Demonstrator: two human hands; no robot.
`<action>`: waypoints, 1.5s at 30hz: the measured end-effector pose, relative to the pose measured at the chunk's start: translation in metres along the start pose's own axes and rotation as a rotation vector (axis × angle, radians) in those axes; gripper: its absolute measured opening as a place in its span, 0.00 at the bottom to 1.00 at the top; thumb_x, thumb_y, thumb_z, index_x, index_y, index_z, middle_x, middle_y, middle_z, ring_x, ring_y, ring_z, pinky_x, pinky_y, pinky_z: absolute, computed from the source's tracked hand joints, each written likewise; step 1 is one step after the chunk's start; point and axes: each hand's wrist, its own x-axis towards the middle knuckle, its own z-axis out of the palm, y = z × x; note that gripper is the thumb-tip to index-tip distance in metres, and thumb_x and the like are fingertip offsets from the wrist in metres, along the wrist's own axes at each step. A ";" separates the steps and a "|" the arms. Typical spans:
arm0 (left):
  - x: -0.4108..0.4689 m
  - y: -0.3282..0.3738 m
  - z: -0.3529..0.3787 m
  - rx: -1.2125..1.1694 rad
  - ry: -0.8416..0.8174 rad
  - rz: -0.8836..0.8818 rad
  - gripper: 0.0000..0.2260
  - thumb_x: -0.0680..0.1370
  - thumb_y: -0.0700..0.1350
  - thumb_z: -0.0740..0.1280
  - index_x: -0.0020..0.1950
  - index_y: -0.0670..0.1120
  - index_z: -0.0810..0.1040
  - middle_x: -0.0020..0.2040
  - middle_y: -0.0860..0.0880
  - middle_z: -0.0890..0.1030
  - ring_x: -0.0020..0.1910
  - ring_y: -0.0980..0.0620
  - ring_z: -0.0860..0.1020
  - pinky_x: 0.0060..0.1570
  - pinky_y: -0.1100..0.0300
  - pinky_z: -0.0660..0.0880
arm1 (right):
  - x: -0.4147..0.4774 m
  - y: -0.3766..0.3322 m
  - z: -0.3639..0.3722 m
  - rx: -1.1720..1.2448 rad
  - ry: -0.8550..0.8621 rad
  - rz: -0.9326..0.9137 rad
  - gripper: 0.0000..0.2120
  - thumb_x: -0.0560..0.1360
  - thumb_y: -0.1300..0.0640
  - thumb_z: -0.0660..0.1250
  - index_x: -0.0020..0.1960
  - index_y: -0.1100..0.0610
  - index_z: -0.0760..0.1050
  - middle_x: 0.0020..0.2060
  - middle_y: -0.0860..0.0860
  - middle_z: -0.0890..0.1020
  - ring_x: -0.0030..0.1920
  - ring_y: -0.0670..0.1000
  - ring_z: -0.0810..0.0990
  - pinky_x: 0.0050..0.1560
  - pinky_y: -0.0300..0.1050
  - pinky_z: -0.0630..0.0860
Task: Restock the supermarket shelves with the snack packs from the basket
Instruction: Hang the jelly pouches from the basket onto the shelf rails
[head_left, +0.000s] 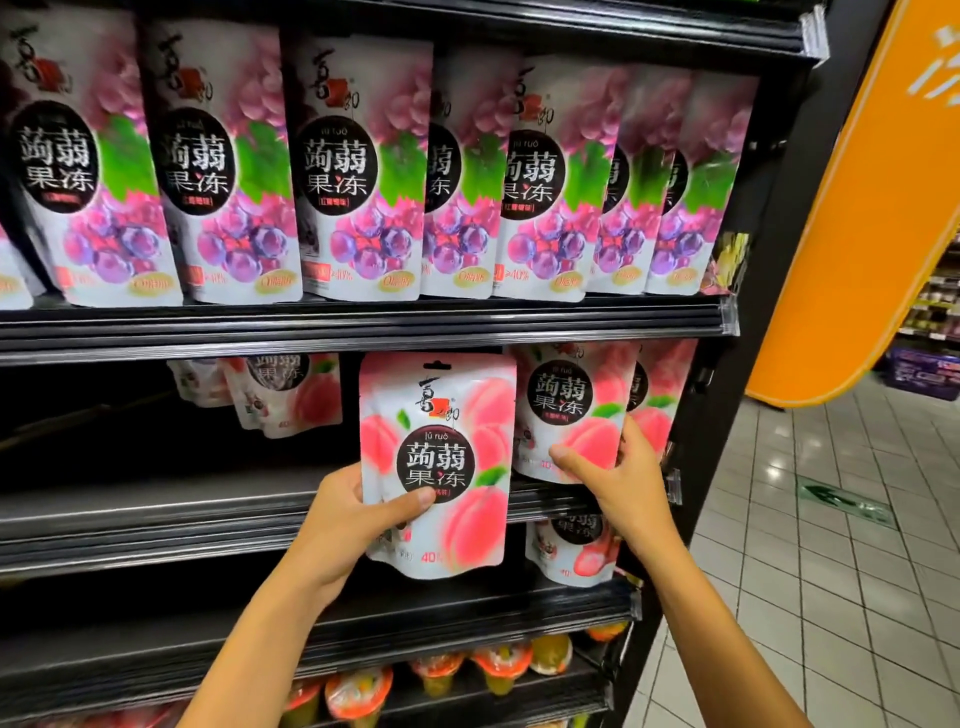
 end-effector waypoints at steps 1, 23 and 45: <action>0.000 -0.001 0.000 -0.002 0.006 -0.001 0.17 0.62 0.48 0.80 0.48 0.47 0.85 0.49 0.43 0.86 0.48 0.44 0.85 0.38 0.55 0.81 | -0.003 0.001 -0.003 -0.008 -0.002 -0.006 0.37 0.66 0.43 0.78 0.68 0.58 0.70 0.64 0.53 0.78 0.65 0.52 0.76 0.66 0.57 0.74; 0.000 -0.005 -0.006 -0.040 0.009 0.010 0.13 0.64 0.45 0.78 0.48 0.49 0.85 0.49 0.44 0.86 0.48 0.46 0.85 0.39 0.59 0.80 | 0.003 0.009 0.004 -0.225 0.075 -0.101 0.13 0.71 0.61 0.75 0.56 0.59 0.81 0.44 0.47 0.85 0.47 0.45 0.83 0.46 0.24 0.74; 0.008 0.003 0.013 -0.014 -0.041 0.090 0.20 0.64 0.50 0.80 0.52 0.48 0.82 0.51 0.45 0.86 0.52 0.43 0.84 0.48 0.51 0.82 | -0.067 -0.039 0.053 0.247 -0.168 -0.016 0.16 0.71 0.60 0.76 0.56 0.50 0.78 0.44 0.49 0.87 0.46 0.49 0.86 0.49 0.44 0.82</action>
